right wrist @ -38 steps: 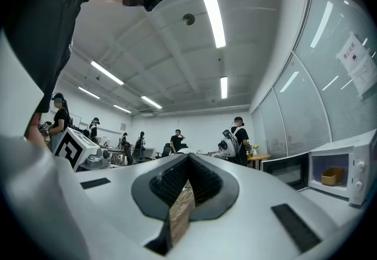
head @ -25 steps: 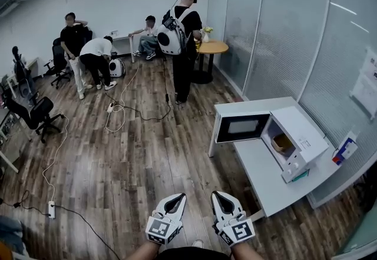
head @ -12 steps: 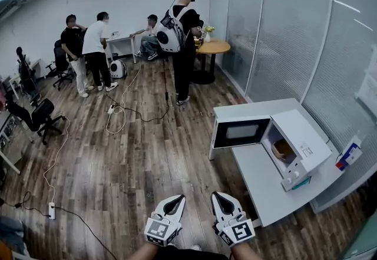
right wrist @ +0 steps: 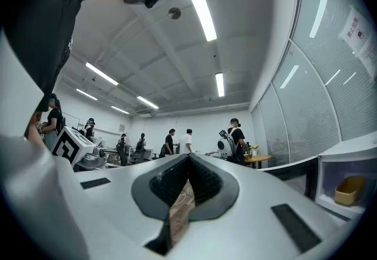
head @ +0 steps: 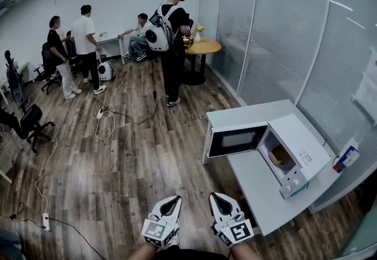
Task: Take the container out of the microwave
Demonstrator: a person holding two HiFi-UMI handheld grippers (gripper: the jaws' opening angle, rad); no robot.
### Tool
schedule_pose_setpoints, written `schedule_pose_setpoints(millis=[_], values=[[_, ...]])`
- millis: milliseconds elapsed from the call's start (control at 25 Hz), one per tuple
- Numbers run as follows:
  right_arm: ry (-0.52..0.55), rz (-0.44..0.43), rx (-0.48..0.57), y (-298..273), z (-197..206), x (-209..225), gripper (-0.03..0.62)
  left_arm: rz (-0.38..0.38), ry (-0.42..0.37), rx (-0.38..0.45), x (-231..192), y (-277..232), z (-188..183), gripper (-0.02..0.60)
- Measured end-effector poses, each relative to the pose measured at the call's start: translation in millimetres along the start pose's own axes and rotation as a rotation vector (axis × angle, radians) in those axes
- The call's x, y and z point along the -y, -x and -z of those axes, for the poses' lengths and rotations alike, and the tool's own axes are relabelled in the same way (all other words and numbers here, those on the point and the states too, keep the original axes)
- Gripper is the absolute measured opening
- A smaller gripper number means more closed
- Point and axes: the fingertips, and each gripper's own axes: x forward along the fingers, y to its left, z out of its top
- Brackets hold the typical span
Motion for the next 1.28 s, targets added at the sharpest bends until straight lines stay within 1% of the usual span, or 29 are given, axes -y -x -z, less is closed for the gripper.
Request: schedule_pose_setpoints(millis=[160, 320, 560, 760, 880, 1120, 1280], values=[[0.019, 0.031, 0.009, -34, -3, 18, -0.002, 0.034, -0.009, 0.018, -24, -28, -10, 0.005], [0.032, 0.055, 0.014, -66, -1, 28, -0.002, 0.060, -0.008, 0.023, -48, -52, -12, 0.005], [0.029, 0.116, 0.010, -94, 6, 37, -0.002, 0.129, 0.005, 0.038, -71, -77, -16, 0.005], [0.038, 0.191, 0.000, -97, 9, 50, -0.002, 0.209, -0.006, 0.057, -72, -102, -19, 0.005], [0.040, 0.227, -0.011, -97, 13, 62, -0.002, 0.245, 0.011, 0.064, -69, -114, -23, 0.005], [0.045, 0.259, -0.031, -101, 22, 90, -0.002, 0.291, 0.038, 0.053, -64, -150, -17, 0.005], [0.065, 0.264, -0.037, -101, 25, 120, -0.002, 0.323, 0.029, 0.051, -52, -184, -19, 0.005]])
